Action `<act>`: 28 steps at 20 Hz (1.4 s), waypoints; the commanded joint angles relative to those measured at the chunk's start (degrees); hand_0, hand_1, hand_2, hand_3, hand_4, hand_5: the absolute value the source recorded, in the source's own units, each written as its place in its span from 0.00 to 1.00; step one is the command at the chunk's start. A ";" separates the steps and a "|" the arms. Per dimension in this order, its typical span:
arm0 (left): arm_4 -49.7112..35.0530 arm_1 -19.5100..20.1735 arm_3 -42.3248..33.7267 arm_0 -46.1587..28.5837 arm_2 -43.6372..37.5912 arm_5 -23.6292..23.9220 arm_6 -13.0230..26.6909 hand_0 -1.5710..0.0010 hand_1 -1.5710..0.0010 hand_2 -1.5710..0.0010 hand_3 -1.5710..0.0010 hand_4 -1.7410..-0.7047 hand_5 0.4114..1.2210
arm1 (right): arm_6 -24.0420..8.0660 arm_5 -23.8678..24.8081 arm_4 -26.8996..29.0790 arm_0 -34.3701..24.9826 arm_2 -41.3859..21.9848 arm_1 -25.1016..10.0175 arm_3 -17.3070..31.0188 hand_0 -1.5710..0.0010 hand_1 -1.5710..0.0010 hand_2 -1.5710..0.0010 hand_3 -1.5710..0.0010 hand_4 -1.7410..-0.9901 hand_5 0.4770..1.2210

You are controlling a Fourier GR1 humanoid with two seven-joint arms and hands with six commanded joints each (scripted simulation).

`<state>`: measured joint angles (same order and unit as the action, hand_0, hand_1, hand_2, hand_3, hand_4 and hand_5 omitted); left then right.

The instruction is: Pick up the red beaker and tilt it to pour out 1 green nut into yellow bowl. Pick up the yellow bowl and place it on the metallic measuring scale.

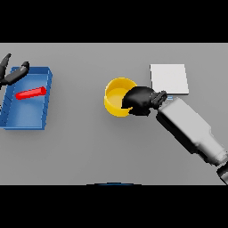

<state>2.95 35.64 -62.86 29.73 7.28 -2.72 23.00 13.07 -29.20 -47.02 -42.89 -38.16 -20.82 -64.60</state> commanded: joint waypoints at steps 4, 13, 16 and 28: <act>-0.41 0.32 -0.49 0.64 -0.27 -0.38 0.18 1.00 1.00 1.00 1.00 0.93 0.36 | -2.18 -3.71 1.86 -0.84 2.06 -3.01 -4.64 0.01 0.01 0.05 0.27 0.01 0.99; -1.80 -0.13 -1.22 0.06 -0.94 -0.39 0.36 1.00 1.00 1.00 1.00 0.90 0.37 | -9.65 -5.16 3.01 1.44 5.73 -7.32 -12.10 0.02 0.00 0.05 0.24 0.00 1.00; -2.30 -0.15 -2.15 -0.60 -1.09 -0.30 1.52 1.00 1.00 1.00 1.00 0.88 0.39 | -9.50 -1.51 2.56 -0.36 7.70 -8.32 -8.81 0.01 0.00 0.03 0.26 0.00 1.00; -3.41 0.35 -6.96 -1.82 -1.16 0.40 7.42 1.00 1.00 1.00 1.00 0.85 0.45 | -5.94 10.09 1.02 -4.77 12.10 -10.21 11.81 0.00 0.00 0.03 0.26 0.00 1.00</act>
<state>-0.47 35.97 -69.83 27.91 6.13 -2.34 30.43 6.95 -19.12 -46.02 -47.62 -26.07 -31.03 -52.75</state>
